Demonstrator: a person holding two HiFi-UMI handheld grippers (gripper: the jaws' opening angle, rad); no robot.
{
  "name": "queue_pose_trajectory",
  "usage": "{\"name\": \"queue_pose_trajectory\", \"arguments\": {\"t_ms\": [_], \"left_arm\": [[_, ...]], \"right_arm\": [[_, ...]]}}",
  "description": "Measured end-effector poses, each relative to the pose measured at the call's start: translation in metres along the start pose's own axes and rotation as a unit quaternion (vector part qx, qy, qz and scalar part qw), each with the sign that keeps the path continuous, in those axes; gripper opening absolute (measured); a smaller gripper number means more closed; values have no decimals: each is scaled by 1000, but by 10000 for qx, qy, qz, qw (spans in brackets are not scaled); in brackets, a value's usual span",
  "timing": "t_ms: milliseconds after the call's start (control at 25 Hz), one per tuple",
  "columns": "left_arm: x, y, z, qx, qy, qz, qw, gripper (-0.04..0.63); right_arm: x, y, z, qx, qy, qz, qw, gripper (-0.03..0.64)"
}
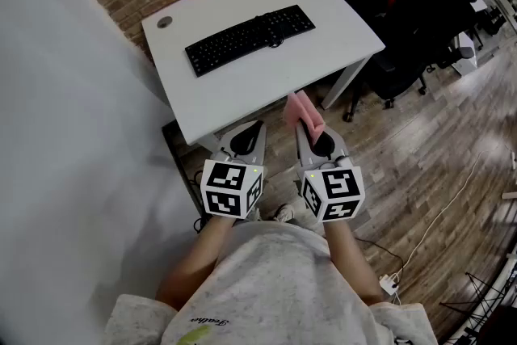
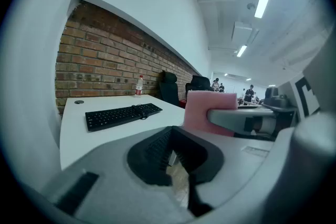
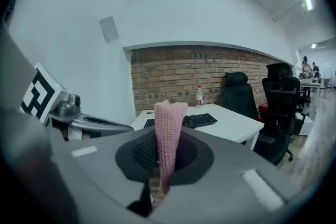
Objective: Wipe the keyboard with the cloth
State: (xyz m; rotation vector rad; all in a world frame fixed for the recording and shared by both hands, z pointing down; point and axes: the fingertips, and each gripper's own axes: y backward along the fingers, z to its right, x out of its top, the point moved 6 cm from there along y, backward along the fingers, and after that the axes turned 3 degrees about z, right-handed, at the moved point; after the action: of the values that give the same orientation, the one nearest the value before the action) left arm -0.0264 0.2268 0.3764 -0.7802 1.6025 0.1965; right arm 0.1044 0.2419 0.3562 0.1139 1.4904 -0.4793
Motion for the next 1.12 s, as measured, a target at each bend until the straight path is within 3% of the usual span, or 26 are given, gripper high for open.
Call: {"name": "queue_pose_trajectory", "arguments": {"t_ms": [440,760,1120], "left_arm": [[1,2,-26,109,59,10,9999,-8],[-4,9,-70,263,225,63,9994,-8],[-5,14,-126,643,428,152,9969,-8]], "right_arm": [[-1,-21,-16,105,-24,-64,9999,25],[-7,-60,-44,369,78,-204,9991,25],[-10,-117,-81,961,313,-347,9943,25]]}}
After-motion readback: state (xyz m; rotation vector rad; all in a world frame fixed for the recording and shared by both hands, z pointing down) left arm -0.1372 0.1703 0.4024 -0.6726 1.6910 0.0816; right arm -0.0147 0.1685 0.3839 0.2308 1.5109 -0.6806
